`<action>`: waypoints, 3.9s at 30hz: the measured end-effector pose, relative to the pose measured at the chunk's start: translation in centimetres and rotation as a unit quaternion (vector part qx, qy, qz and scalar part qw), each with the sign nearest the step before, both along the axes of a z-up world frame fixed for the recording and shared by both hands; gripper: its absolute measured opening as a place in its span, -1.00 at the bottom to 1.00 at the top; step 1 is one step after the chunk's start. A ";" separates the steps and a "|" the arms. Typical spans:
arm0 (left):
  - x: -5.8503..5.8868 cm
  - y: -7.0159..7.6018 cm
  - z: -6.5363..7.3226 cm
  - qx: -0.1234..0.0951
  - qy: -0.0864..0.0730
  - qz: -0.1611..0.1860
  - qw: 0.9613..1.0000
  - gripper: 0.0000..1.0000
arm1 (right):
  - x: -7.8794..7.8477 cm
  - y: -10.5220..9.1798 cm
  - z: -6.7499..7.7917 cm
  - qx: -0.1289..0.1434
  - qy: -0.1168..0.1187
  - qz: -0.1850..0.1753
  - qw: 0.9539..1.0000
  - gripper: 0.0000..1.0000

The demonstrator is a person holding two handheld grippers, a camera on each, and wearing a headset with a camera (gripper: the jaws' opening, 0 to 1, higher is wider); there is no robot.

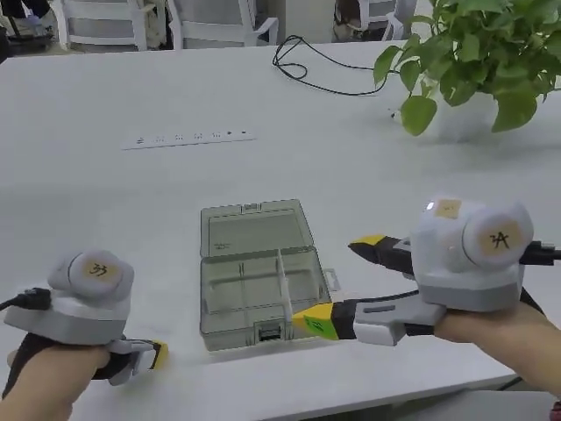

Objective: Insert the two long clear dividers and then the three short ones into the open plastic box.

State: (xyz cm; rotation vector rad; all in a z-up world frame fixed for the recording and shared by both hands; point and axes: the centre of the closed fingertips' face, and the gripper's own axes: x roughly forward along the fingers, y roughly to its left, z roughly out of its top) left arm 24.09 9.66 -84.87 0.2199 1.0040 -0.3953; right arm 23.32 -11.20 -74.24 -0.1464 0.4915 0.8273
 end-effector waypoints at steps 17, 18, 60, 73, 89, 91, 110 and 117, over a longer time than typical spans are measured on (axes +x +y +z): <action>-0.2 -0.1 0.4 -0.010 0.002 0.005 1.000 -0.40 | 0.0 -0.1 -0.5 -0.010 0.012 -0.002 1.000 0.57; -0.3 -0.1 0.4 -0.010 0.004 0.006 1.000 -0.40 | 0.0 -0.1 -0.5 -0.009 0.012 -0.002 1.000 0.57; 0.8 -1.8 9.4 -0.166 -0.195 0.091 0.962 -0.40 | 1.3 8.7 3.5 0.190 0.090 -0.051 0.976 -0.05; 0.0 -4.1 10.9 -0.230 -0.205 0.072 0.949 -0.40 | 1.5 11.3 3.3 0.231 0.109 -0.060 0.965 -0.28; -0.7 -6.7 12.7 -0.268 -0.218 0.028 0.938 -0.40 | 1.8 12.8 3.3 0.253 0.117 -0.069 0.958 -0.54; -0.8 -6.8 12.8 -0.271 -0.217 0.027 0.937 -0.40 | 1.8 12.8 3.4 0.256 0.115 -0.070 0.957 -0.59; -1.3 -7.8 13.2 -0.296 -0.202 0.018 0.933 -0.40 | 2.0 12.8 3.5 0.275 0.128 -0.084 0.949 -0.84; -1.3 -7.8 13.3 -0.301 -0.197 0.024 0.933 -0.40 | 2.0 12.9 3.6 0.282 0.138 -0.085 0.946 -0.86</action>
